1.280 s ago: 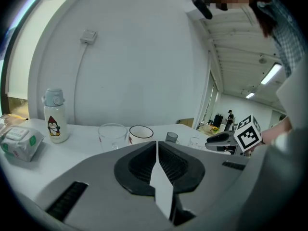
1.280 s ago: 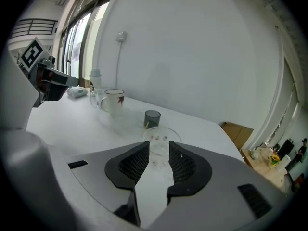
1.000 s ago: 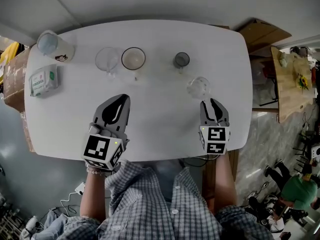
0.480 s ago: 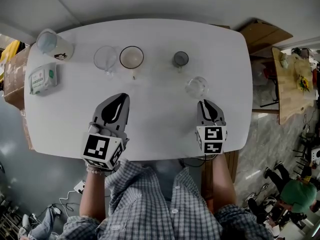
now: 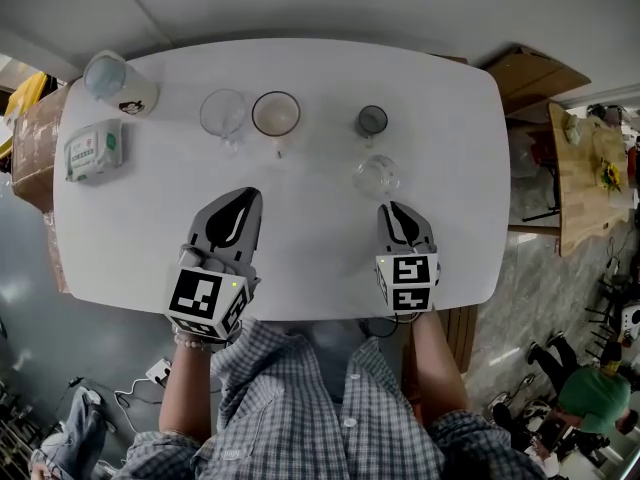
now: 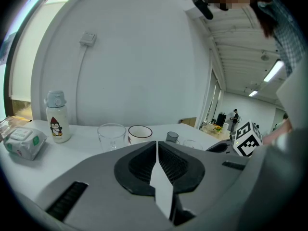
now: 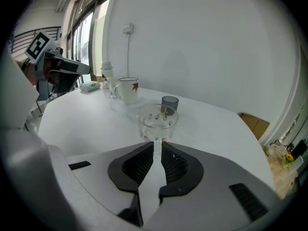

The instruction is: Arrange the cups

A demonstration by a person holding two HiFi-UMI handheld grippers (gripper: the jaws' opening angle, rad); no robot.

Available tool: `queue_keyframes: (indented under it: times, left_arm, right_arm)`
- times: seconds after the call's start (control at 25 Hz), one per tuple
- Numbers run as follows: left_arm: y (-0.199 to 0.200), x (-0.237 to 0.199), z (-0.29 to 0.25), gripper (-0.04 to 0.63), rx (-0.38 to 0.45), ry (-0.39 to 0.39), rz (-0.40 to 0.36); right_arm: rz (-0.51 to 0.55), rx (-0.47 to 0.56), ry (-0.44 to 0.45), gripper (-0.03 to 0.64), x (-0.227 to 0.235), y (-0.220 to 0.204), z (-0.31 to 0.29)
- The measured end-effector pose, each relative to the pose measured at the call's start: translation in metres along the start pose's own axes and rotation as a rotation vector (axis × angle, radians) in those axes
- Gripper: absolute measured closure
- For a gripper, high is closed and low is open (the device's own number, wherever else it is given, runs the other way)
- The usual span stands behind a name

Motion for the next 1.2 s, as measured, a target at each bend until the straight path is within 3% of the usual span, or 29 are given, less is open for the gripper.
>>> queue_keyframes:
  times: [0.56,1.2]
  left_arm:
    - [0.0,-0.013,0.016,0.574,-0.001,0.019,0.008]
    - [-0.011,-0.028,0.034,0.574,-0.027,0.071,0.047]
  right_arm:
    - [-0.173,0.003,-0.037,0.557,-0.043,0.029,-0.032]
    - [-0.296,0.054,-0.106,0.557,-0.067,0.064,-0.079]
Point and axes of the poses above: the fingertips, and each gripper's own axes: z backward along the fingers, x to its right, y out of its top, the point moved 10 cm from there along z, backward along the fingers, and after that the axes turned 6 degrees about x, right-handed, at the moved point
